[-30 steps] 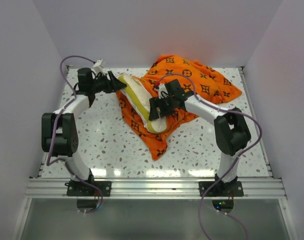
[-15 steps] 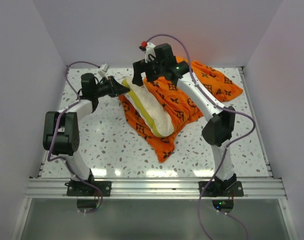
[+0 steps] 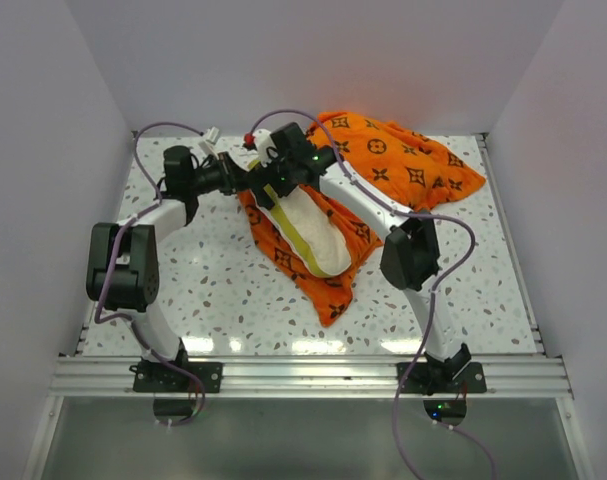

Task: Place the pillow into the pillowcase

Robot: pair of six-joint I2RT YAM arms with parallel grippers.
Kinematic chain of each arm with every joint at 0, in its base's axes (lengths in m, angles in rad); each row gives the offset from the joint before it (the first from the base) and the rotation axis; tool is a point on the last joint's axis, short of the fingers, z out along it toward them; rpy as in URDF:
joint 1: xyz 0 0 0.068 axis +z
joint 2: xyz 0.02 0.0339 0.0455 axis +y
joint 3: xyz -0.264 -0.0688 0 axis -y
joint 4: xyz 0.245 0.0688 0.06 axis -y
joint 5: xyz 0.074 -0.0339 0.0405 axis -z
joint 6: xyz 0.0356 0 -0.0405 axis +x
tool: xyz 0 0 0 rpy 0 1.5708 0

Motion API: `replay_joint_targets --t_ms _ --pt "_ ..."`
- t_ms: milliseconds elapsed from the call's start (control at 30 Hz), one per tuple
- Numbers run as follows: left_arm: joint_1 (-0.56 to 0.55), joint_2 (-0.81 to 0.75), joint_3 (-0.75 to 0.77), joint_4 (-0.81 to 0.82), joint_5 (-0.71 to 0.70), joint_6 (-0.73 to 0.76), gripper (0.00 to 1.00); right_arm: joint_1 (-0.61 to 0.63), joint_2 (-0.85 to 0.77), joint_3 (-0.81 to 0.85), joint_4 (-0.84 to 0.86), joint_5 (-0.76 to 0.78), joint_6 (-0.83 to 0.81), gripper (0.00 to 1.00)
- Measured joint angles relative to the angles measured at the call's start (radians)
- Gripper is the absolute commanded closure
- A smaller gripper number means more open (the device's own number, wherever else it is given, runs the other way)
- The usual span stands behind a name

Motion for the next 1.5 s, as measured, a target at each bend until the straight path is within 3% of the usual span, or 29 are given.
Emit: replay_joint_targets --t_ms 100,133,233,267,400,467,633,800,1100,1300,1500 --pt "-0.008 0.000 -0.001 0.011 -0.001 -0.018 0.83 0.028 0.011 0.004 -0.001 0.089 -0.030 0.07" --pt "-0.010 0.000 -0.002 0.013 -0.002 -0.024 0.83 0.034 0.018 0.010 -0.001 0.111 -0.036 0.37" --pt "-0.010 0.000 -0.016 0.019 -0.011 -0.039 0.75 0.036 0.044 0.027 -0.003 0.139 -0.051 0.96" --pt "-0.010 0.000 -0.022 0.018 -0.018 -0.043 0.71 0.033 0.053 0.027 -0.005 0.139 -0.043 1.00" --pt "0.001 -0.003 -0.034 0.002 -0.040 -0.052 0.51 -0.008 0.070 0.031 -0.006 0.043 0.045 1.00" --pt "0.023 -0.031 -0.034 -0.033 -0.059 -0.045 0.45 -0.054 0.068 0.018 0.024 -0.079 0.139 1.00" --pt "0.033 -0.176 -0.019 -0.193 -0.227 0.113 0.40 -0.210 0.017 -0.161 0.251 -0.398 0.432 1.00" --pt "-0.082 -0.207 0.018 -0.295 -0.416 0.220 0.40 -0.312 -0.025 -0.297 0.509 -0.596 0.736 1.00" --pt "-0.266 -0.064 0.060 -0.388 -0.651 0.226 0.52 -0.322 -0.027 -0.381 0.712 -0.650 1.009 1.00" --pt "-0.333 -0.016 0.061 -0.357 -0.761 0.215 0.50 -0.328 -0.027 -0.417 0.798 -0.652 1.131 1.00" --pt "-0.350 0.153 0.128 -0.345 -0.855 0.202 0.42 -0.331 -0.027 -0.474 0.908 -0.647 1.250 1.00"
